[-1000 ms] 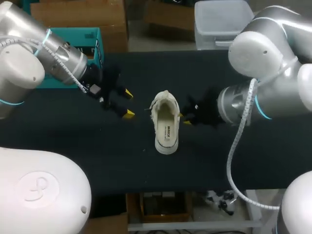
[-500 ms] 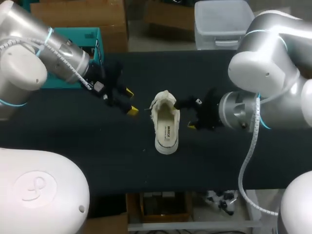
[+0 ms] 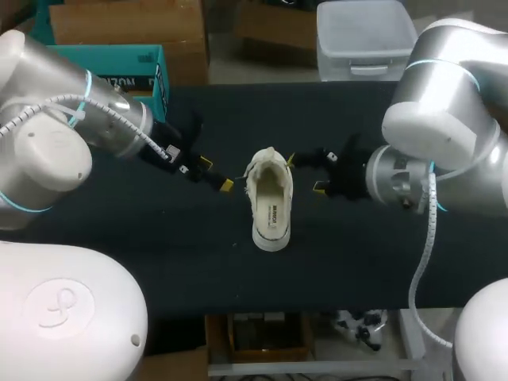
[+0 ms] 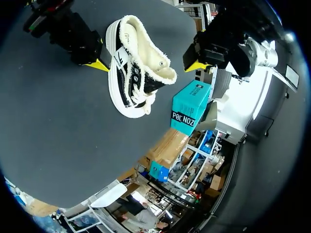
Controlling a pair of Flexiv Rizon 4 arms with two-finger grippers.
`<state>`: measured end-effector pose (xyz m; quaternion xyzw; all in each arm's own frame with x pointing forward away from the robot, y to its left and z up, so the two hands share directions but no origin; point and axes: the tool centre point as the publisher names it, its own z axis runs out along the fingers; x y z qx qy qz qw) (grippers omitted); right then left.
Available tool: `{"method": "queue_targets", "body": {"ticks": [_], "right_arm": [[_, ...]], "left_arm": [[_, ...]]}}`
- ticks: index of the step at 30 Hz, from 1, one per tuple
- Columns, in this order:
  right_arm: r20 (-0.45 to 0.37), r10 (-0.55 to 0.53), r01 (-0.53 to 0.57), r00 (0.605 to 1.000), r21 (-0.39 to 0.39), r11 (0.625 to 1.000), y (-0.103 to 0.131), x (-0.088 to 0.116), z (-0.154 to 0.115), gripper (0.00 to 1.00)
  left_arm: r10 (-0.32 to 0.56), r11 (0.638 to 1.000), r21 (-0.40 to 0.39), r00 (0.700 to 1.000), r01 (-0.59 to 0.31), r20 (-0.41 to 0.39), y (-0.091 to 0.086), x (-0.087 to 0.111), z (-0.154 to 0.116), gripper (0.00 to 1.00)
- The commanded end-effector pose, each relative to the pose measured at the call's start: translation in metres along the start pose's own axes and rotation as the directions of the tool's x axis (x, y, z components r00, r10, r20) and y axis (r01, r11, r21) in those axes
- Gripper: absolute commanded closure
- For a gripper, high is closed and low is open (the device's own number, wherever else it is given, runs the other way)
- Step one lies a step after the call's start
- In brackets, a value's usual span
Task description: Open the shoe tongue, take the insole out of the shoe, put the insole back into the shoe, and pack the shoe into the shoebox
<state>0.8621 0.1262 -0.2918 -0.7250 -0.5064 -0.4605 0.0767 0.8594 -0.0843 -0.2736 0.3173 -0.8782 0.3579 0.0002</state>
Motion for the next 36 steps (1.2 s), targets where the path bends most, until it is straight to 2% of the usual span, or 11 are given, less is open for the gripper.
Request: {"method": "queue_targets", "body": {"ticks": [1, 9, 10, 16, 20, 23, 24, 26, 31, 34, 36], "right_arm": [[-0.106, 0.027, 0.019, 0.994, 0.41, 0.912, 0.01, -0.006, -0.014, 0.0], [-0.106, 0.027, 0.019, 0.994, 0.41, 0.912, 0.01, -0.006, -0.014, 0.0], [-0.106, 0.027, 0.019, 0.994, 0.41, 0.912, 0.01, -0.006, -0.014, 0.0], [-0.117, 0.004, 0.057, 0.993, 0.516, 0.855, 0.023, -0.022, -0.016, 0.0], [-0.11, -0.009, 0.07, 0.994, 0.56, 0.826, 0.032, -0.028, -0.017, 0.0], [-0.122, -0.028, 0.097, 0.992, 0.603, 0.792, 0.041, -0.034, -0.021, 0.0], [-0.129, -0.042, 0.114, 0.991, 0.624, 0.773, 0.043, -0.036, -0.022, 0.0], [-0.123, -0.042, 0.111, 0.991, 0.637, 0.763, 0.047, -0.039, -0.024, 0.0], [-0.122, -0.056, 0.128, 0.991, 0.736, 0.664, 0.059, -0.048, -0.028, 0.0], [-0.119, -0.044, 0.12, 0.992, 0.77, 0.627, 0.064, -0.054, -0.03, 0.0], [-0.138, -0.042, 0.135, 0.99, 0.786, 0.603, 0.066, -0.057, -0.029, 0.0]], "left_arm": [[-0.001, 1.0, -0.015, 0.999, 0.002, 0.033, -0.005, 0.0, 0.006, 0.0], [-0.001, 1.0, -0.015, 0.999, 0.002, 0.033, -0.005, 0.0, 0.006, 0.0], [-0.033, 0.999, -0.021, 0.999, 0.034, 0.042, -0.006, 0.001, 0.008, 0.0], [-0.188, 0.98, -0.041, 0.975, 0.194, 0.119, -0.009, 0.009, 0.024, 0.0], [-0.245, 0.962, -0.08, 0.956, 0.26, 0.164, -0.009, 0.017, 0.034, 0.0], [-0.314, 0.937, -0.084, 0.924, 0.338, 0.219, -0.015, 0.019, 0.042, 0.0], [-0.314, 0.937, -0.084, 0.924, 0.338, 0.219, -0.015, 0.019, 0.042, 0.0], [-0.314, 0.937, -0.084, 0.924, 0.338, 0.219, -0.015, 0.019, 0.042, 0.0], [-0.314, 0.937, -0.084, 0.924, 0.338, 0.219, -0.015, 0.019, 0.042, 0.0], [-0.314, 0.937, -0.084, 0.924, 0.338, 0.219, -0.015, 0.019, 0.042, 0.0], [-0.33, 0.93, -0.083, 0.913, 0.358, 0.239, -0.013, 0.021, 0.048, 0.0]]}}
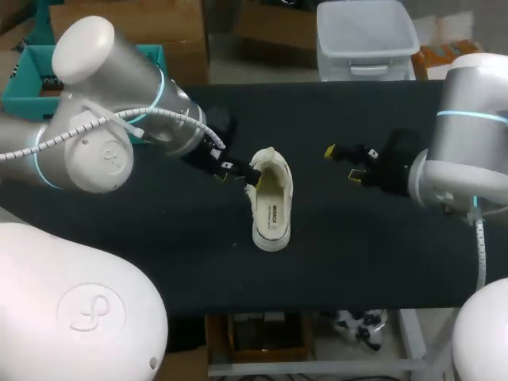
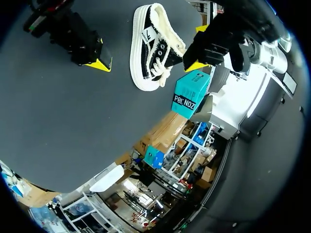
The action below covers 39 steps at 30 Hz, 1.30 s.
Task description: Open the shoe tongue, take the insole out of the shoe, put the insole back into the shoe, and pack the shoe into the shoebox
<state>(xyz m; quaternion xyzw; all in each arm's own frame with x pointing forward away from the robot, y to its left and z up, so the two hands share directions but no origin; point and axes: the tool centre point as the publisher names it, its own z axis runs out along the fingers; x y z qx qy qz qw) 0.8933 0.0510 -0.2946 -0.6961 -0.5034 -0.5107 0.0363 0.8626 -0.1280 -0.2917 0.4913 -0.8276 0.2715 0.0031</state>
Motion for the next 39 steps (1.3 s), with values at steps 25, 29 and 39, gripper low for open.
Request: {"method": "queue_targets", "body": {"ticks": [25, 29, 39], "right_arm": [[-0.037, -0.033, 0.047, 0.999, 0.919, 0.393, 0.012, -0.008, -0.008, 0.0], [-0.033, -0.088, 0.062, 0.996, 0.938, 0.342, 0.012, -0.01, -0.009, 0.0], [-0.049, -0.109, 0.083, 0.993, 0.942, 0.326, 0.012, -0.011, -0.009, 0.0]], "left_arm": [[-0.28, 0.96, 0.022, 0.949, 0.28, 0.142, 0.004, 0.006, 0.038, 0.0], [-0.314, 0.949, 0.027, 0.938, 0.313, 0.15, -0.003, 0.002, 0.043, 0.0], [-0.366, 0.93, 0.016, 0.916, 0.368, 0.166, -0.018, 0.0, 0.058, 0.0]]}}
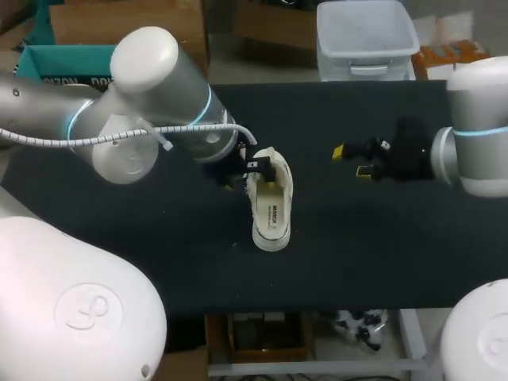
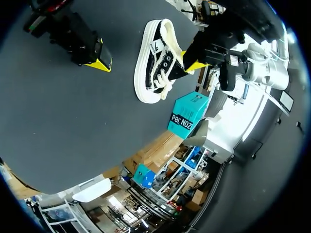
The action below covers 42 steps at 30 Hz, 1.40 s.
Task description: Open the shoe tongue, take the insole out of the shoe, put the insole back into the shoe, and pack the shoe into the shoebox
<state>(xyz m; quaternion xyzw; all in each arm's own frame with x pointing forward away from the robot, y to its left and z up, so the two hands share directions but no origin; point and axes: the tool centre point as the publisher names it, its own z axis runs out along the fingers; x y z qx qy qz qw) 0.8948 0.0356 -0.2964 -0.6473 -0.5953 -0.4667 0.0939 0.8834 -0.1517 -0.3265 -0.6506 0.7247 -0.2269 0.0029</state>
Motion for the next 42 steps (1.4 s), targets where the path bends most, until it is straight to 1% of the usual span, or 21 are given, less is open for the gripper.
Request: {"method": "queue_targets", "body": {"ticks": [1, 2, 3, 5, 6, 8, 10, 11, 14, 15, 17, 18, 19, 21, 22, 31, 33, 35, 36, 40, 42], "right_arm": [[0.003, 0.001, -0.003, 1.0, 0.848, 0.531, 0.003, 0.0, -0.003, 0.0], [0.003, 0.001, -0.003, 1.0, 0.848, 0.531, 0.003, 0.0, -0.003, 0.0], [0.003, 0.001, -0.003, 1.0, 0.848, 0.531, 0.003, 0.0, -0.003, 0.0], [-0.013, -0.026, 0.025, 1.0, 0.849, 0.528, 0.003, 0.0, -0.005, 0.0], [-0.019, -0.042, 0.038, 0.999, 0.857, 0.514, 0.003, 0.0, -0.006, 0.0], [-0.033, -0.072, 0.065, 0.997, 0.868, 0.492, 0.003, -0.001, -0.005, 0.0], [-0.046, -0.103, 0.089, 0.994, 0.88, 0.467, 0.002, -0.001, -0.004, 0.0], [-0.057, -0.12, 0.106, 0.991, 0.887, 0.45, 0.002, -0.001, -0.003, 0.0], [-0.066, -0.156, 0.129, 0.985, 0.893, 0.431, 0.001, -0.001, -0.003, 0.0], [-0.073, -0.166, 0.138, 0.983, 0.895, 0.425, 0.001, -0.001, -0.002, 0.0], [-0.08, -0.182, 0.15, 0.98, 0.897, 0.416, 0.001, -0.002, -0.002, 0.0], [-0.086, -0.193, 0.16, 0.977, 0.898, 0.409, 0.0, -0.003, -0.002, 0.0], [-0.091, -0.203, 0.167, 0.975, 0.901, 0.401, -0.001, -0.003, -0.002, 0.0], [-0.078, -0.218, 0.16, 0.973, 0.907, 0.389, -0.005, -0.002, -0.001, 0.0], [-0.058, -0.221, 0.145, 0.973, 0.906, 0.398, -0.008, 0.0, -0.001, 0.0], [-0.058, -0.221, 0.145, 0.973, 0.906, 0.398, -0.008, 0.0, -0.001, 0.0], [-0.041, -0.232, 0.145, 0.972, 0.88, 0.452, -0.013, 0.001, -0.004, 0.0], [-0.02, -0.25, 0.15, 0.968, 0.843, 0.516, -0.018, 0.002, -0.008, 0.0], [-0.024, -0.263, 0.165, 0.965, 0.833, 0.529, -0.021, 0.003, -0.009, 0.0], [-0.012, -0.299, 0.2, 0.954, 0.769, 0.608, -0.028, 0.005, -0.016, 0.0], [-0.026, -0.321, 0.234, 0.947, 0.741, 0.629, -0.031, 0.006, -0.02, 0.0]], "left_arm": [[-0.015, 1.0, 0.0, 0.999, 0.015, 0.035, -0.009, 0.006, 0.013, 0.0], [-0.026, 1.0, 0.004, 0.999, 0.025, 0.044, -0.011, 0.006, 0.015, 0.0], [-0.031, 1.0, 0.003, 0.998, 0.031, 0.047, -0.013, 0.006, 0.017, 0.11], [-0.039, 0.999, 0.001, 0.998, 0.039, 0.053, -0.015, 0.006, 0.02, 0.21], [-0.042, 0.999, 0.0, 0.997, 0.042, 0.057, -0.016, 0.006, 0.021, 0.25], [-0.047, 0.999, -0.004, 0.997, 0.047, 0.06, -0.017, 0.007, 0.024, 0.27], [-0.05, 0.999, -0.007, 0.997, 0.05, 0.066, -0.017, 0.008, 0.026, 0.38], [-0.053, 0.998, -0.009, 0.996, 0.054, 0.072, -0.017, 0.008, 0.027, 0.42], [-0.067, 0.998, -0.013, 0.995, 0.068, 0.078, -0.017, 0.007, 0.03, 0.46], [-0.069, 0.997, -0.012, 0.994, 0.07, 0.081, -0.017, 0.006, 0.032, 0.5], [-0.073, 0.997, -0.014, 0.994, 0.075, 0.084, -0.017, 0.006, 0.033, 0.65], [-0.075, 0.997, -0.015, 0.994, 0.076, 0.086, -0.017, 0.005, 0.035, 0.78], [-0.074, 0.997, -0.015, 0.993, 0.076, 0.088, -0.017, 0.005, 0.035, 1.0], [-0.072, 0.997, -0.01, 0.993, 0.073, 0.089, -0.016, 0.005, 0.035, 1.0], [-0.069, 0.998, -0.006, 0.994, 0.07, 0.083, -0.016, 0.005, 0.033, 1.0], [-0.055, 0.998, 0.022, 0.997, 0.054, 0.054, -0.016, -0.001, 0.019, 1.0], [-0.053, 0.998, 0.025, 0.997, 0.052, 0.05, -0.017, -0.002, 0.017, 1.0], [-0.053, 0.998, 0.027, 0.998, 0.051, 0.047, -0.018, -0.003, 0.016, 1.0], [-0.05, 0.998, 0.027, 0.998, 0.049, 0.045, -0.018, -0.003, 0.015, 1.0], [-0.028, 0.999, 0.02, 0.999, 0.027, 0.042, -0.019, -0.005, 0.011, 1.0], [-0.015, 1.0, 0.018, 0.999, 0.014, 0.041, -0.019, -0.005, 0.008, 1.0]]}}
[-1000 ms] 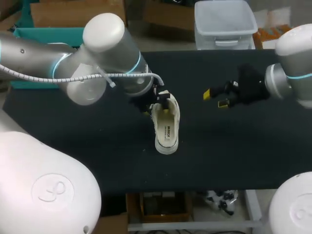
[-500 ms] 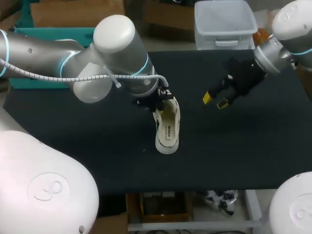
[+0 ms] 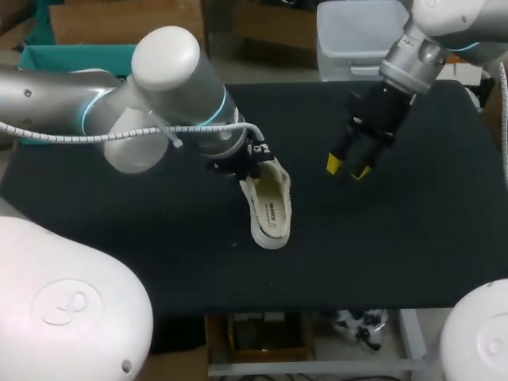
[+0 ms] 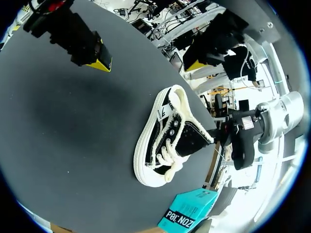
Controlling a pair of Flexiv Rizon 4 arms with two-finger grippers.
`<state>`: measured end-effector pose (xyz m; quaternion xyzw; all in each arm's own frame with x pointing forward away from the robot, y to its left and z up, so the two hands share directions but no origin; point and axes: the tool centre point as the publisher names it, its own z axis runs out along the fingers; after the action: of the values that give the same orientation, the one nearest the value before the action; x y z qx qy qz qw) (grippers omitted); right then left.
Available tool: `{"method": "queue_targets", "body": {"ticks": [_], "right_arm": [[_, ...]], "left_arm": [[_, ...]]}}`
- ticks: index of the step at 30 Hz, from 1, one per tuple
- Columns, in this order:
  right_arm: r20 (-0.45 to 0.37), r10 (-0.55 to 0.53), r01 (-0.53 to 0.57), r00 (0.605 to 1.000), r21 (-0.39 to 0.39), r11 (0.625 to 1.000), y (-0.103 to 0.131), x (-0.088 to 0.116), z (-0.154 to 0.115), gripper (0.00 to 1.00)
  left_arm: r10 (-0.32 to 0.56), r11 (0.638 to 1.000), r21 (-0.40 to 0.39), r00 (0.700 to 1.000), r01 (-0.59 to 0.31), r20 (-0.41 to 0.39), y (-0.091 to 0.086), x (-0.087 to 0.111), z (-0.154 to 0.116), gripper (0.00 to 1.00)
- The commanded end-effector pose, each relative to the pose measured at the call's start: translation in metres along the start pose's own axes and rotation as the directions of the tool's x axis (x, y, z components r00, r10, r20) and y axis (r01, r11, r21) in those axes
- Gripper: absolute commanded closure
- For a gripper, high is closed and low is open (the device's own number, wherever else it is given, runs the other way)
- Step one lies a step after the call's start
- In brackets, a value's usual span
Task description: Open the shoe tongue, take the insole out of the shoe, put the insole back into the shoe, and pack the shoe into the shoebox
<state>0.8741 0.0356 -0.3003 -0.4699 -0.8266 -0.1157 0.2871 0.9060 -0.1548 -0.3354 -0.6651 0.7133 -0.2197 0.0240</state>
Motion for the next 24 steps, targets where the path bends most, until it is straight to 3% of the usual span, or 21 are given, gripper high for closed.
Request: {"method": "queue_targets", "body": {"ticks": [1, 6, 12, 17, 24], "right_arm": [[0.046, -0.02, 0.027, 0.999, -0.138, 0.99, -0.017, 0.01, 0.001, 0.0], [0.063, -0.041, 0.053, 0.997, -0.197, 0.979, -0.024, 0.015, 0.0, 0.0], [0.07, -0.039, 0.053, 0.997, -0.205, 0.977, -0.024, 0.016, 0.0, 0.0], [0.07, -0.039, 0.053, 0.997, -0.205, 0.977, -0.024, 0.016, 0.0, 0.0], [0.07, -0.039, 0.053, 0.997, -0.205, 0.977, -0.024, 0.016, 0.0, 0.0]], "left_arm": [[0.021, 1.0, -0.006, 1.0, -0.021, -0.007, -0.002, -0.003, -0.009, 1.0], [0.068, 0.998, -0.004, 0.998, -0.068, -0.009, -0.006, -0.005, -0.019, 1.0], [0.21, 0.978, -0.003, 0.975, -0.211, -0.069, -0.015, -0.006, -0.043, 1.0], [0.331, 0.944, 0.04, 0.934, -0.328, -0.133, -0.027, -0.013, -0.072, 1.0], [0.483, 0.876, 0.053, 0.866, -0.48, -0.132, -0.06, -0.027, -0.089, 1.0]]}}
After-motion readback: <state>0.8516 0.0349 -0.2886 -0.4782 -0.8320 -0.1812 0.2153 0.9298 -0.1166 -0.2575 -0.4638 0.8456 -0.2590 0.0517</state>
